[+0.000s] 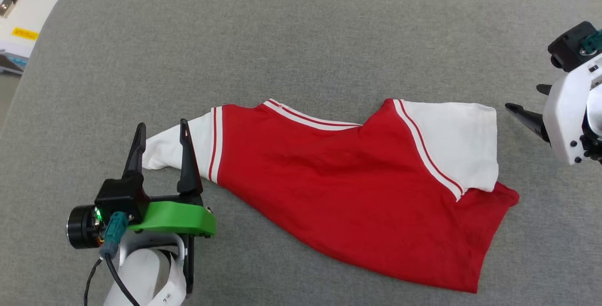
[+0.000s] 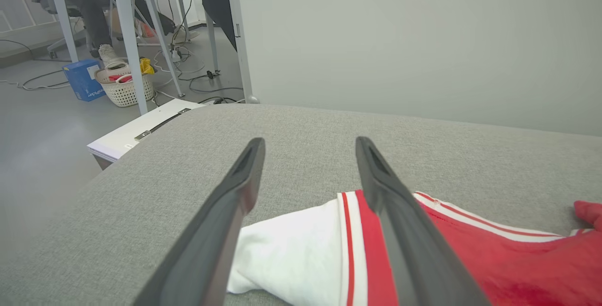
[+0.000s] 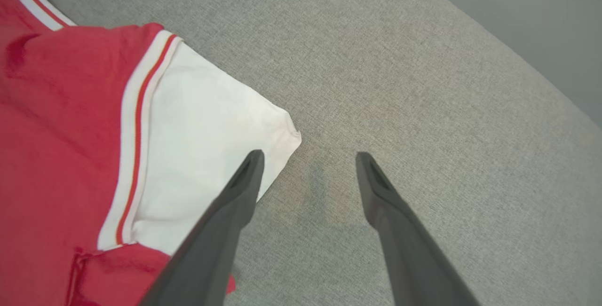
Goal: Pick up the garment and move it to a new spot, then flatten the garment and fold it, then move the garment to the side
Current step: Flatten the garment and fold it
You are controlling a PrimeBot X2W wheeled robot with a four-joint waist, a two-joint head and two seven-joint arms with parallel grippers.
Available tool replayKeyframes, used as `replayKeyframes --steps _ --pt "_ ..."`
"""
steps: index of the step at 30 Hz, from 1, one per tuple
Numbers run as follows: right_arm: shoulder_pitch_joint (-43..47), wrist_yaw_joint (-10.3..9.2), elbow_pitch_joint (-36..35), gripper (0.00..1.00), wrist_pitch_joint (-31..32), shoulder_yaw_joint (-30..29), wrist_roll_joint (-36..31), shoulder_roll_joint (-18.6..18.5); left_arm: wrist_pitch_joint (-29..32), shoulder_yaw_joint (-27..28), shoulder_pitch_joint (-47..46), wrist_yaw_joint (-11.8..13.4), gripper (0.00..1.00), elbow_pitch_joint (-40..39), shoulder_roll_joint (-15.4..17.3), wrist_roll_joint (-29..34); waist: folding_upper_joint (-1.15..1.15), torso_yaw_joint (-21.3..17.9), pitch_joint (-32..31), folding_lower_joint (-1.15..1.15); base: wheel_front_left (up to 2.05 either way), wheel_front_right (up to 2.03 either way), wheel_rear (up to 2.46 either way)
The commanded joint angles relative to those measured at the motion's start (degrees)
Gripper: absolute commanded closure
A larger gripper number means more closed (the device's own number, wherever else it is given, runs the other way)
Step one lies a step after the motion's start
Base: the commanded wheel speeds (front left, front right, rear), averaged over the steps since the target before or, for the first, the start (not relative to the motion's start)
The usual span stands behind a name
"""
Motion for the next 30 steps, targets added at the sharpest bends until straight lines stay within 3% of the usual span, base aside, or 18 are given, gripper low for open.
replayKeyframes --steps 1,9,17,18,19,25,30 --pt "-2.2 -0.04 0.9 0.0 0.6 1.1 0.3 0.4 -0.3 0.8 -0.2 -0.9 0.0 0.1 -1.0 1.0 0.0 2.2 3.0 0.0 0.0 0.0 0.0" --pt "-6.3 -0.04 9.1 0.0 1.4 9.5 1.0 2.6 -0.3 4.6 -1.9 -5.4 0.0 -0.4 -5.3 4.7 0.0 4.4 7.0 0.0 0.0 0.0 0.0" --pt "-5.6 -0.04 14.6 0.0 -3.0 16.4 4.0 4.2 -0.3 7.5 -2.0 -7.6 0.0 0.4 -7.1 6.6 0.0 4.2 6.7 0.0 0.0 0.0 0.0" --pt "-6.1 -0.04 14.5 0.55 -4.4 16.8 4.0 4.3 -0.3 7.8 -1.8 -7.8 0.0 0.6 -7.2 6.8 0.0 4.0 6.4 0.0 0.0 0.0 0.0" --pt "-6.8 -0.04 14.5 1.0 -6.2 17.1 4.1 4.2 -0.3 8.2 -1.5 -8.0 0.0 0.9 -7.3 7.1 0.0 3.7 5.9 0.0 0.0 0.0 0.0" --pt "-10.4 -0.04 14.0 1.0 -16.8 15.5 5.9 3.2 -0.3 9.3 -0.3 -9.0 0.0 1.8 -7.6 8.2 0.0 1.8 2.4 0.0 0.0 0.0 0.0" --pt "-10.8 -0.04 14.0 1.0 -21.1 13.6 7.5 0.1 -0.3 9.6 0.9 -9.5 0.0 2.3 -7.8 8.9 0.0 0.2 0.5 0.0 0.0 0.0 0.0"
